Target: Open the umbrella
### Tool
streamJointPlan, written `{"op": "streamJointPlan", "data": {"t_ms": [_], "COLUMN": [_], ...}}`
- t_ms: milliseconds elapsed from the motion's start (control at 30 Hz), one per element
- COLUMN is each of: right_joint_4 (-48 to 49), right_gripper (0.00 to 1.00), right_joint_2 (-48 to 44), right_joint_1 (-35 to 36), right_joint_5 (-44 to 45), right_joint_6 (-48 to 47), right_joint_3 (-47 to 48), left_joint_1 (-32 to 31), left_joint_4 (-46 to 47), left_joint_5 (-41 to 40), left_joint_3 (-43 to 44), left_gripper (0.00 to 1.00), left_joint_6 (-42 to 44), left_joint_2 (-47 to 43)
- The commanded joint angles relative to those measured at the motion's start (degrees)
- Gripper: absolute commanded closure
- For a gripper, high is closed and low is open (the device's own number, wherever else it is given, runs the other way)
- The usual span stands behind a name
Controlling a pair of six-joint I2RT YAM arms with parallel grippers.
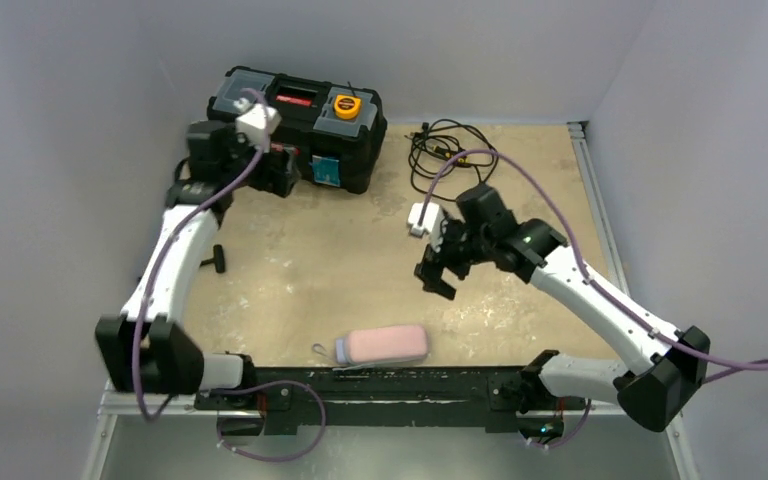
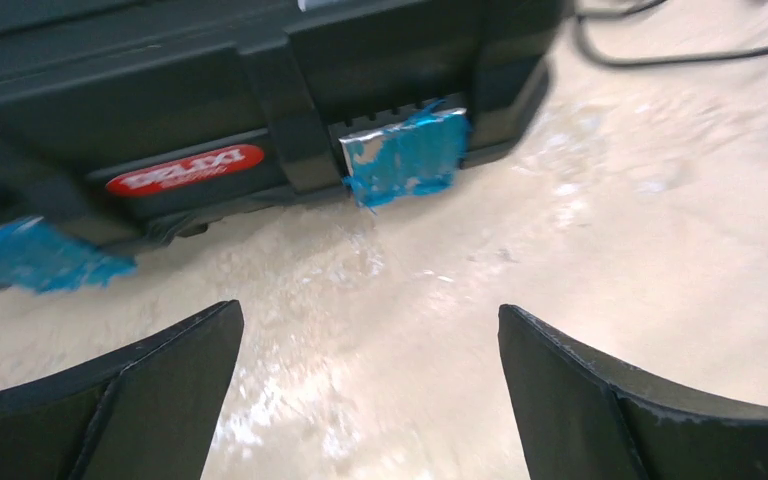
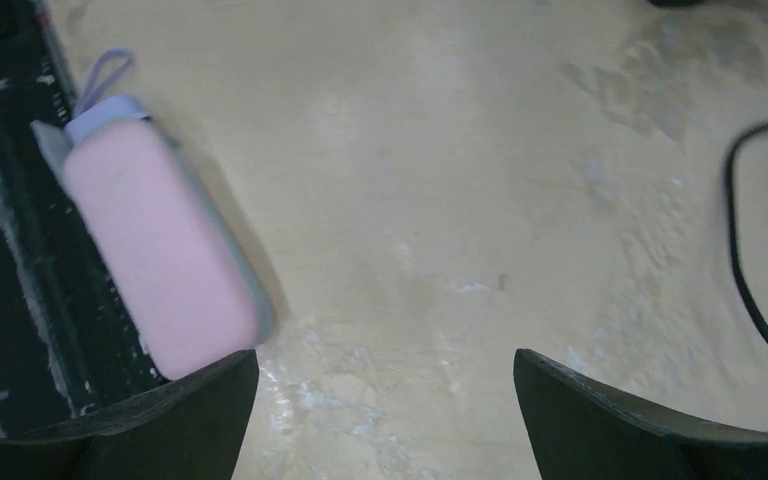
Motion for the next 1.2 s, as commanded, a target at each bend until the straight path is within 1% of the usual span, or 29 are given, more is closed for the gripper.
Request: {"op": "streamJointPlan", "data": {"t_ms": [0,100,133,267,333,433,500,567,667,733,833,867,933,1000,1100,1167], "right_joint_4": [2.52,6.64,7.50,12.41,16.23,21.10,23.08,25.34,27.97,28.92,30.62,31.46,32.95,35.42,43.33,46.60], "right_gripper": [0.01,0.01,0.01,0.01,0.01,0.01,0.01,0.01,0.01,0.02,0.10,0.13,0.18,0.19,0.20,0.19], "right_joint_2": [0.76,1.91,2.47,5.44,6.55,8.94,10.56,11.83,13.65,14.89,13.95,12.95,11.82,12.29,15.87,20.55], "right_joint_1": [11.21,19.95,24.11,33.55,37.04,41.09,43.03,44.05,44.24,44.05,41.52,39.97,34.67,29.65,21.94,18.06], "right_joint_5": [1.08,3.77,4.55,7.58,10.51,13.60,15.68,19.71,25.69,27.06,28.72,28.57,27.29,26.83,26.76,26.79], "right_joint_6": [-6.49,-7.45,-7.45,-4.26,-3.52,-1.65,-0.64,-0.79,-2.39,-3.60,-6.62,-7.95,-12.20,-17.95,-26.18,-26.95], "right_joint_3": [-2.00,-5.03,-5.87,-8.42,-10.21,-12.41,-13.57,-15.63,-18.56,-20.32,-22.77,-23.38,-23.57,-23.25,-21.56,-16.73], "left_joint_1": [9.45,14.15,14.73,15.46,15.40,15.57,15.94,15.94,16.00,15.99,15.98,15.97,15.96,15.99,15.92,15.96], "left_joint_4": [-6.93,-13.05,-14.36,-18.02,-19.67,-23.26,-25.25,-26.40,-27.11,-27.46,-27.91,-27.92,-27.76,-27.73,-27.68,-26.44], "left_joint_5": [8.45,7.79,6.03,1.60,-0.20,-5.62,-6.42,-5.79,-4.02,-3.80,-2.86,-2.67,-2.07,-0.77,2.32,4.75], "left_joint_3": [-5.03,-8.02,-9.57,-14.13,-15.83,-16.27,-15.64,-15.17,-14.94,-14.93,-14.77,-14.76,-15.10,-15.76,-17.31,-18.90], "left_gripper": [0.00,0.00,0.00,0.00,0.00,0.00,0.00,0.00,0.00,0.00,0.00,0.00,0.00,0.00,0.02,0.02], "left_joint_6": [-8.25,-6.60,-5.34,-4.28,-5.68,-10.18,-13.00,-14.78,-15.70,-16.24,-16.32,-16.28,-15.97,-16.03,-16.22,-16.39], "left_joint_2": [-16.94,-25.85,-28.35,-37.29,-39.69,-40.66,-41.17,-42.05,-43.45,-43.50,-43.01,-42.90,-42.60,-42.01,-41.01,-40.60]}}
